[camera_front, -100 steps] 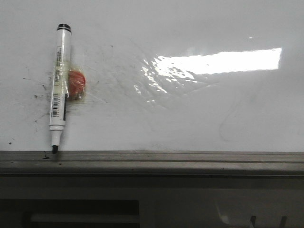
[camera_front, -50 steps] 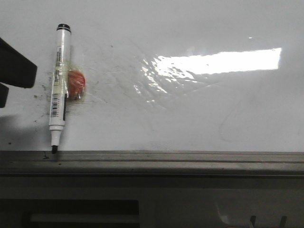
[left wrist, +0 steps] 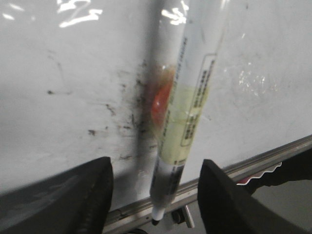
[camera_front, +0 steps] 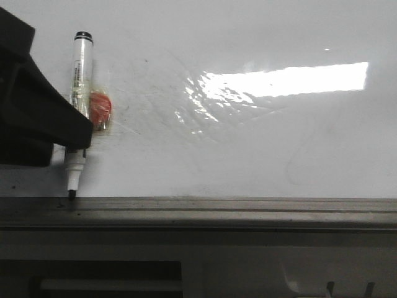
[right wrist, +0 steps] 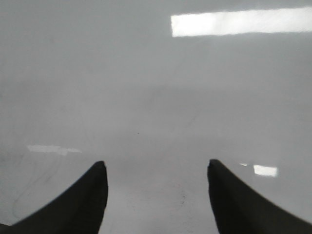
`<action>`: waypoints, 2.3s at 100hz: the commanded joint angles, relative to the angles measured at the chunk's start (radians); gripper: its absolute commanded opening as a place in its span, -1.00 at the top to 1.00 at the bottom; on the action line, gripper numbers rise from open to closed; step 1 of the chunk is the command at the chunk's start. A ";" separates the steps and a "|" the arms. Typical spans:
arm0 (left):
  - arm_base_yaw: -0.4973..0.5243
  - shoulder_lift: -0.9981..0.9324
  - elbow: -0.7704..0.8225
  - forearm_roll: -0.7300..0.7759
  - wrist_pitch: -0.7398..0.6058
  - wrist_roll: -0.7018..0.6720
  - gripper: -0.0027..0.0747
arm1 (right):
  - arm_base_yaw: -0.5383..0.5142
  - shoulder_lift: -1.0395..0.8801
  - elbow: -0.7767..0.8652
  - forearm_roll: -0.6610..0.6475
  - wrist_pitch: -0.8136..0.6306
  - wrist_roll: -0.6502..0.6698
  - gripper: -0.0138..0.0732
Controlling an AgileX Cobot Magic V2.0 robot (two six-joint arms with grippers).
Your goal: Write number 8 on whiteboard
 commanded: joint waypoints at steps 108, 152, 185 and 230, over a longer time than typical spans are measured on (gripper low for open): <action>-0.008 -0.089 -0.030 -0.026 0.162 0.467 0.98 | 0.257 0.044 -0.036 0.140 -0.079 -0.100 -0.23; -0.008 -0.110 -0.083 -0.046 0.379 0.809 0.98 | 0.631 0.320 -0.147 0.227 -0.078 -0.274 -0.23; -0.008 -0.110 -0.108 -0.046 0.421 0.966 0.98 | 0.735 0.475 -0.180 0.225 -0.139 -0.375 -0.23; -0.008 -0.107 -0.108 -0.050 0.409 1.207 0.98 | 0.917 0.617 -0.261 0.225 -0.188 -0.522 -0.23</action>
